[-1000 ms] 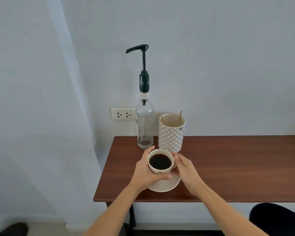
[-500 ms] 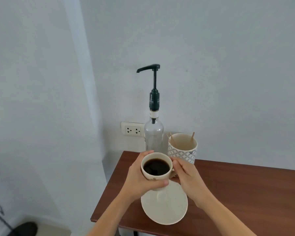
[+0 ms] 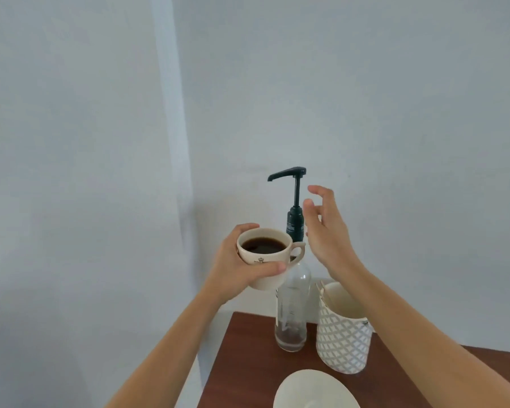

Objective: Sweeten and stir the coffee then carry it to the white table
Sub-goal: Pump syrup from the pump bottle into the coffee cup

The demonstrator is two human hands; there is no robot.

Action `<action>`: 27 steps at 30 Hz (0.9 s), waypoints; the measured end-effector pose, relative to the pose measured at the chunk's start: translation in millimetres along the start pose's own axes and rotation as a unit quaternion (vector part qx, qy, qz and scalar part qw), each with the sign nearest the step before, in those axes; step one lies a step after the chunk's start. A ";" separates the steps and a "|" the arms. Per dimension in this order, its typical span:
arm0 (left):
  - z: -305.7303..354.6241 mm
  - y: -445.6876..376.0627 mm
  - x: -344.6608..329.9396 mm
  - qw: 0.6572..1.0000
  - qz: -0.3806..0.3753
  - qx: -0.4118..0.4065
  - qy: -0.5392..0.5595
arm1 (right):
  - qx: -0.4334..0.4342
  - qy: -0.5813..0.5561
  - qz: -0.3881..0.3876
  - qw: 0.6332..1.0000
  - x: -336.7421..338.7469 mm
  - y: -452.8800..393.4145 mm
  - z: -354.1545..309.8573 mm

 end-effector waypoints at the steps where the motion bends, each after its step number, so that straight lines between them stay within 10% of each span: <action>1: 1.1 -7.4 1.8 1.000 0.003 0.003 -0.001 | -0.001 -0.010 0.004 1.000 -4.5 -11.6 -6.5; 9: 11.0 -49.3 4.0 1.000 0.013 0.010 -0.013 | -0.170 -0.095 -0.002 0.981 -37.9 -70.0 -4.0; 27: 26.0 -72.1 -4.6 1.000 0.024 0.015 0.004 | -0.126 -0.143 0.098 0.977 -39.9 -72.5 1.6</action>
Point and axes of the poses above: each hand's wrist, its own y-axis away from the middle knuckle, its own x-axis out of the back of the hand, z = x × y, the point moved 9 cm from there along -y, towards the middle knuckle, and after that the axes turned 10 degrees about z, right-handed, at the moved point
